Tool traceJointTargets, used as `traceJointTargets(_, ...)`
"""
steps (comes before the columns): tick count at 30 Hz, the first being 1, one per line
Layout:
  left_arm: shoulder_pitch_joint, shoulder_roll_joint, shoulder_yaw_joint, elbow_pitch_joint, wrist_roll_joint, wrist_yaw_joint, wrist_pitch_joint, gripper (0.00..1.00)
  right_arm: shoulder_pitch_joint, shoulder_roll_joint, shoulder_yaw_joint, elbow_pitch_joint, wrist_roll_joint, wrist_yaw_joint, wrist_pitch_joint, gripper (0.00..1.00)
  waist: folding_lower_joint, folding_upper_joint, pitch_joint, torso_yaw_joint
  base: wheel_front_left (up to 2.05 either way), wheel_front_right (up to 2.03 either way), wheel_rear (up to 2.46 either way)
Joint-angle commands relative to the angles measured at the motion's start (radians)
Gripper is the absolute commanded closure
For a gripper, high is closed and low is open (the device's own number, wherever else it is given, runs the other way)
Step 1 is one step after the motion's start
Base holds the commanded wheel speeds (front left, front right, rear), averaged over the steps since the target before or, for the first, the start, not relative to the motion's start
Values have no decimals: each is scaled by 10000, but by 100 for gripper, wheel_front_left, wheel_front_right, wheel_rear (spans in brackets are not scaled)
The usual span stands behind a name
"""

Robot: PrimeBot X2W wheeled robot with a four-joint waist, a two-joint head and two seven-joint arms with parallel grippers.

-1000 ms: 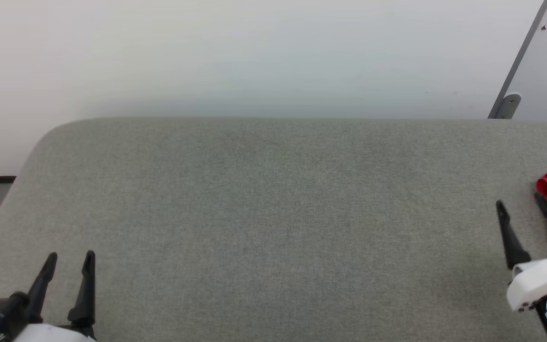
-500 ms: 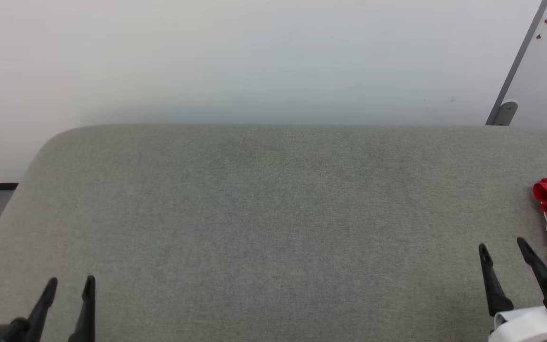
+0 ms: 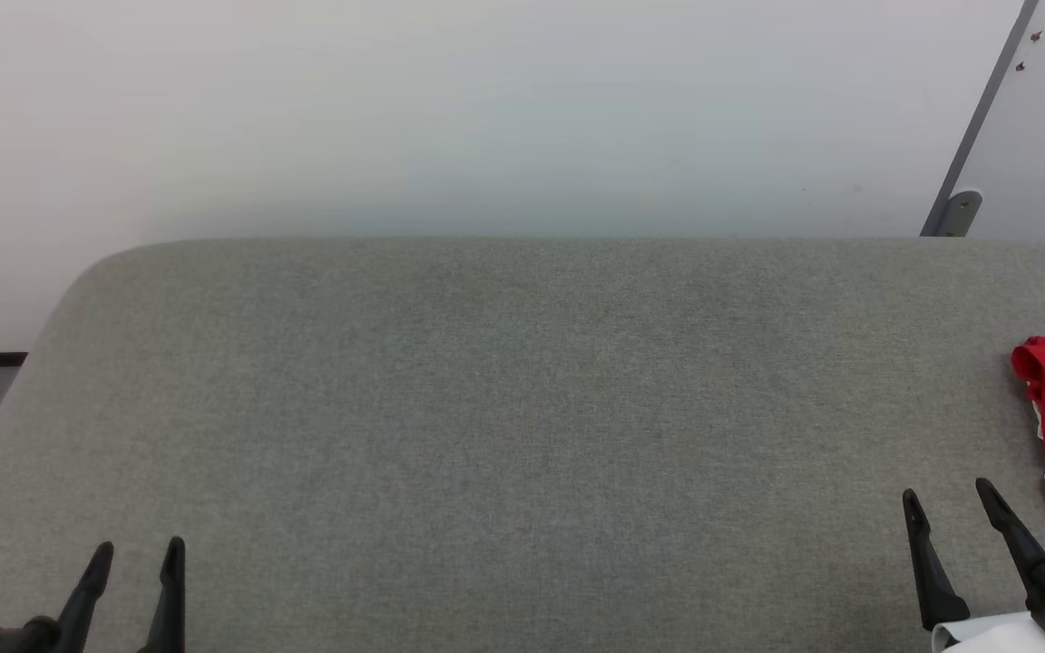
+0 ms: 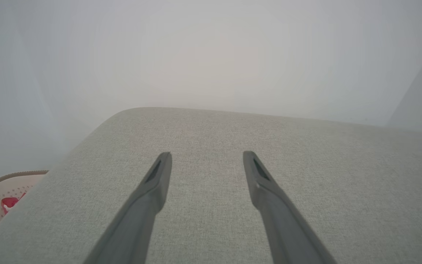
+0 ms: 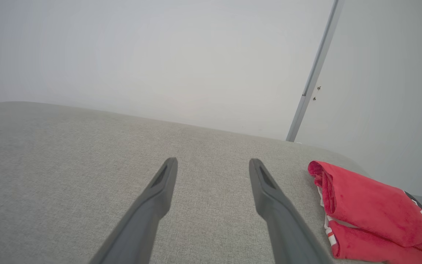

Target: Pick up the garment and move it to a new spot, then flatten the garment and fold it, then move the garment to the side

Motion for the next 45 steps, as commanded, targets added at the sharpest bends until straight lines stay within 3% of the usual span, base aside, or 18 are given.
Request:
traceJointTargets(1, 33, 13, -28, -32, -29, -31, 7, 0, 143, 32, -7, -51, -78, -21, -41, 0, 0, -1, 1, 5, 0, 0, 0)
traceJointTargets(18, 62, -110, 42, -233, -153, -32, 7, 0, 111, 154, -79, -37, -253, -21, -41, 0, 0, -1, 27, 28, 0, 0, 0)
traceJointTargets(19, -2, -107, 24, -212, -94, 0, 1, 100, 79, 132, -56, -46, -210, 0, 0, 100, 0, -1, 28, 28, 0, 0, 0)
traceJointTargets(23, 104, -437, -90, 132, -90, 4, 10, 100, 249, 249, -33, 316, -217, 0, 58, 100, 0, -1, 29, 28, 0, 0, 0)
traceJointTargets(45, -579, -1146, 84, 262, -3208, -5, 1023, 100, -189, 573, -312, 362, 3908, -3, 1060, 100, 0, -1, 108, 29, 0, 0, 0)
